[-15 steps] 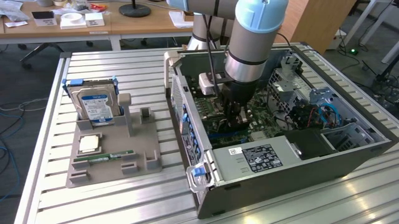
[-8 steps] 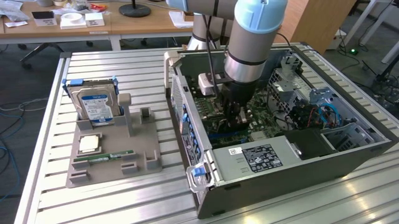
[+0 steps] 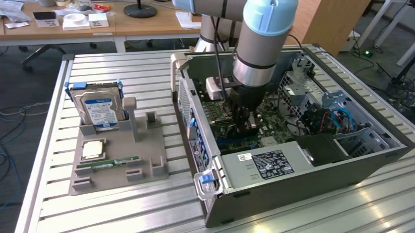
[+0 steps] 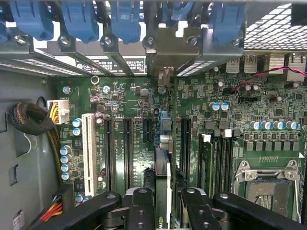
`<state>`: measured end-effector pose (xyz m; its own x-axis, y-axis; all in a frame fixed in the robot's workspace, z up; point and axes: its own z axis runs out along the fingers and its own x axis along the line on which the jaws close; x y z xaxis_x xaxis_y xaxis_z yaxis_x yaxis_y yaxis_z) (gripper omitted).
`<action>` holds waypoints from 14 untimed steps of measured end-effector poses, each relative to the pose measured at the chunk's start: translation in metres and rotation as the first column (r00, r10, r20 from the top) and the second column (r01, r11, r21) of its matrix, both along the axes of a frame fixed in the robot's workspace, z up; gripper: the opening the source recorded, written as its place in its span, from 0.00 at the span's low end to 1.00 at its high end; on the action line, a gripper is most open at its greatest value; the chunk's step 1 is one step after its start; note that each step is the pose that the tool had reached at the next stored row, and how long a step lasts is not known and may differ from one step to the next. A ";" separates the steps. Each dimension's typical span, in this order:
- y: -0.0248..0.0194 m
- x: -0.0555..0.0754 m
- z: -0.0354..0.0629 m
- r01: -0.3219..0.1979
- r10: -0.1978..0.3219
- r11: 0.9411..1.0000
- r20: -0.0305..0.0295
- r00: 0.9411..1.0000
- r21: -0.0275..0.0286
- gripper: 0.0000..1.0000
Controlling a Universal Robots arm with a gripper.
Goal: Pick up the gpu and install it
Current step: 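Insert the gpu into the slot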
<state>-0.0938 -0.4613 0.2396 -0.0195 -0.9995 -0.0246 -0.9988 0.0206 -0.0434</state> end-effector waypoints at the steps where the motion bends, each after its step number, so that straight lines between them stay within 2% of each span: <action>1: 0.0000 0.000 -0.0002 0.000 0.000 1.000 0.000 1.000 0.000 0.26; 14: 0.0000 -0.002 -0.0019 0.000 0.000 1.000 0.001 1.000 0.000 0.26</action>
